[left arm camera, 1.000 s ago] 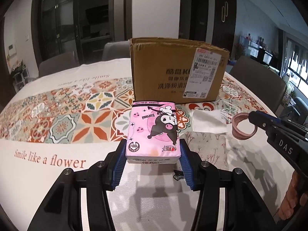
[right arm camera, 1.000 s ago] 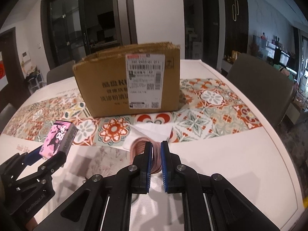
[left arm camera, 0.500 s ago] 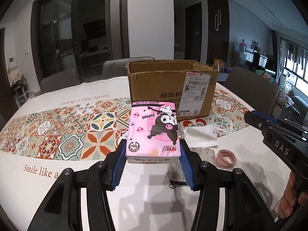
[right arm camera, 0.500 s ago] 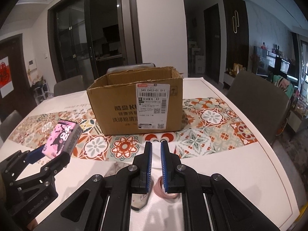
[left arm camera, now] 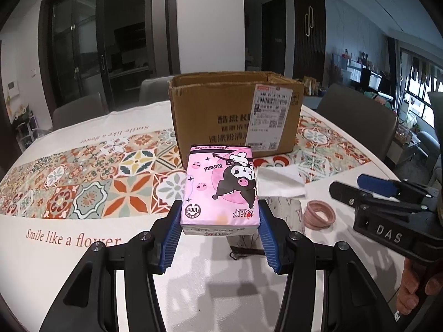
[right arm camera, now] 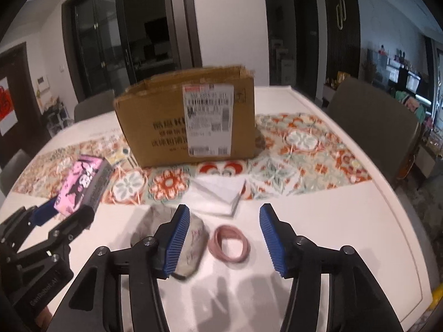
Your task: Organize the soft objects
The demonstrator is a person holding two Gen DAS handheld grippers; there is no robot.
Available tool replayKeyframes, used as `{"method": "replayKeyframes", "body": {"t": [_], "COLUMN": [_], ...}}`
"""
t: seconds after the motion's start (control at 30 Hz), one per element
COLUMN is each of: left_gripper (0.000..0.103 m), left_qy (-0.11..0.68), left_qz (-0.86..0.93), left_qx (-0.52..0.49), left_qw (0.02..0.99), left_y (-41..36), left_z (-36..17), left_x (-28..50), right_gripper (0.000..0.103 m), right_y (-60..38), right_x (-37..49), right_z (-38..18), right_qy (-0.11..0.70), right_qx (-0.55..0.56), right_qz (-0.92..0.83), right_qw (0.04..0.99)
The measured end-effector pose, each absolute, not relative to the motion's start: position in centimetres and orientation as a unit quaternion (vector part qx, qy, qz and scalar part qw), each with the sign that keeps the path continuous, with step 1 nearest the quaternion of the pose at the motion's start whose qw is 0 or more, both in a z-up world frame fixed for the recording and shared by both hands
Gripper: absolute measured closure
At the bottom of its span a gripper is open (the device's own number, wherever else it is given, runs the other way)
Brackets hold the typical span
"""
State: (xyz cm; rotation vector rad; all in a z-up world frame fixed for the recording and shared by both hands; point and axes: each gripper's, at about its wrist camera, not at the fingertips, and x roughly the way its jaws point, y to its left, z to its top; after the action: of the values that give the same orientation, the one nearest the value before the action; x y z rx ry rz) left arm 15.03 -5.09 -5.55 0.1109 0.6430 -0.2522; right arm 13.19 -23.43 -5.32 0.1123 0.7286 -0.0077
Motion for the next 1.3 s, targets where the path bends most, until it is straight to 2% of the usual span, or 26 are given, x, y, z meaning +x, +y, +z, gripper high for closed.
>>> {"method": "replayKeyframes", "body": {"t": [0.43,0.87,0.9,0.97,1.13,1.3], "left_gripper": [0.052,0.052,0.052,0.052,0.052,0.052], "left_qy": [0.344,0.361,0.361,0.362,0.359,0.349], "left_qz": [-0.119,-0.114,-0.114,-0.115,-0.115,-0.116], "left_qx": [0.064,0.067,0.067,0.066,0.064,0.059], "left_qw": [0.929,0.923,0.923,0.923,0.924,0.928], "left_y": [-5.5,-5.5,-5.5,-5.5,-5.4,-5.1], "left_z": [-7.9,-9.1,-9.1,-9.1,-8.9,-8.1], "left_x": [16.0,16.7,16.7,16.7,16.6,16.2], "right_gripper": [0.048,0.05,0.051,0.066,0.088,0.092], "right_y": [-23.5,-23.0,-22.9,-22.8,-22.8,-22.8], "right_x": [15.2,16.8,16.8,16.7,16.6,16.0], "right_z": [-9.8,-12.1,-12.2,-12.1,-11.9,-10.8], "right_qy": [0.427,0.451,0.453,0.449,0.447,0.43], "right_qx": [0.062,0.034,0.033,0.025,0.03,0.035], "right_qz": [0.004,-0.008,-0.008,-0.011,-0.005,-0.004], "right_qw": [0.902,0.892,0.891,0.893,0.894,0.902]}}
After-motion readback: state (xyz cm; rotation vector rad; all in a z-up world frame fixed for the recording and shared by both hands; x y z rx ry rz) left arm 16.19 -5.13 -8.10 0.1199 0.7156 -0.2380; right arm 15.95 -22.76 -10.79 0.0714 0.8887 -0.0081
